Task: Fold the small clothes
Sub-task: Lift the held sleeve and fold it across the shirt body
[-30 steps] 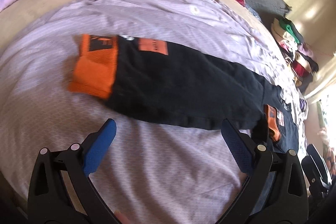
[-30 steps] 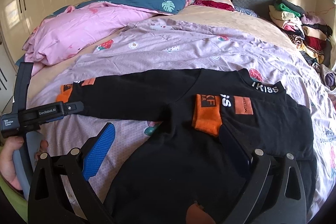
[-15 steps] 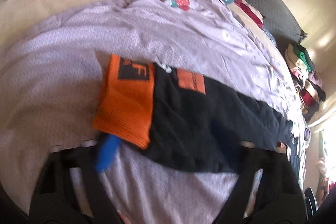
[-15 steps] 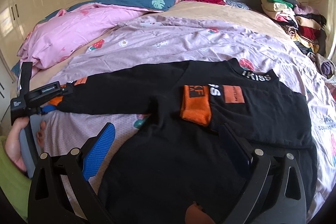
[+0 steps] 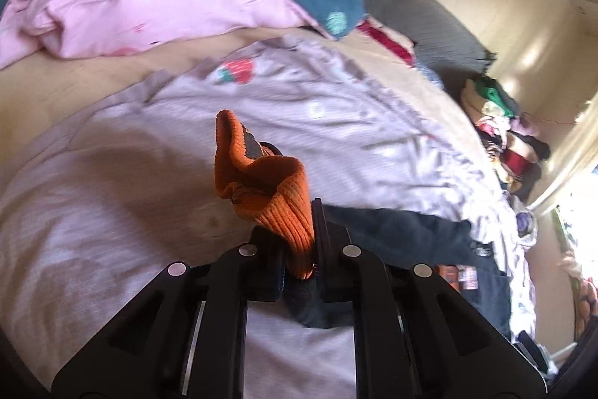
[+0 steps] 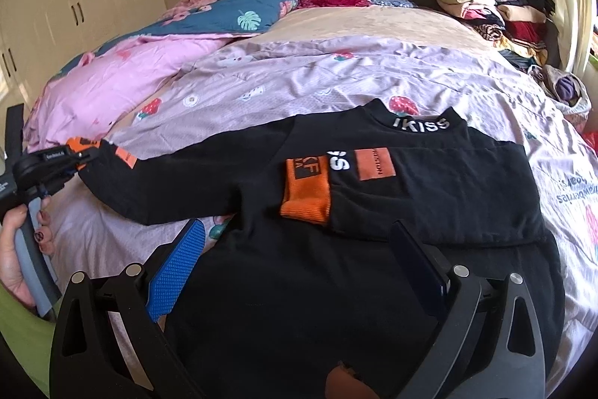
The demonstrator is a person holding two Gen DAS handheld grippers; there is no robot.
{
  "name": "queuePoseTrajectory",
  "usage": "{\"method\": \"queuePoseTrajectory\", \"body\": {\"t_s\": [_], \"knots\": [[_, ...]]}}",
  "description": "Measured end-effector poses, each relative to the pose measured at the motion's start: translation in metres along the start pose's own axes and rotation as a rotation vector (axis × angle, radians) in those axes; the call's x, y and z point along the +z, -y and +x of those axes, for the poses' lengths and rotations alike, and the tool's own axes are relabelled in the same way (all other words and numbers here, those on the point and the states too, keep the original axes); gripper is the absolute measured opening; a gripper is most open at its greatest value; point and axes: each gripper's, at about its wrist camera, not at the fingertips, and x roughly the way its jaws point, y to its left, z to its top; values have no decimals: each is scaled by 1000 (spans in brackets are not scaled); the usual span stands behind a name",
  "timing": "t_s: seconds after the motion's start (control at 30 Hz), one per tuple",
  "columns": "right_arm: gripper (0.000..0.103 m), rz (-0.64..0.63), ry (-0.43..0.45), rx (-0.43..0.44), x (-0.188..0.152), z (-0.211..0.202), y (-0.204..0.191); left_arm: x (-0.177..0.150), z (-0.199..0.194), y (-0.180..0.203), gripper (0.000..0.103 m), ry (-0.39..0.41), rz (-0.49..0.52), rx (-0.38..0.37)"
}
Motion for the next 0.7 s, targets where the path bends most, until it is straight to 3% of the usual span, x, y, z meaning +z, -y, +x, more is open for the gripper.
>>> {"method": "queuePoseTrajectory", "body": {"t_s": [0.33, 0.7], "knots": [[98, 99, 16, -52, 1, -14, 39, 8, 0, 78, 5, 11, 64, -145], [98, 196, 38, -72, -5, -30, 73, 14, -8, 155, 4, 41, 155, -247]]}}
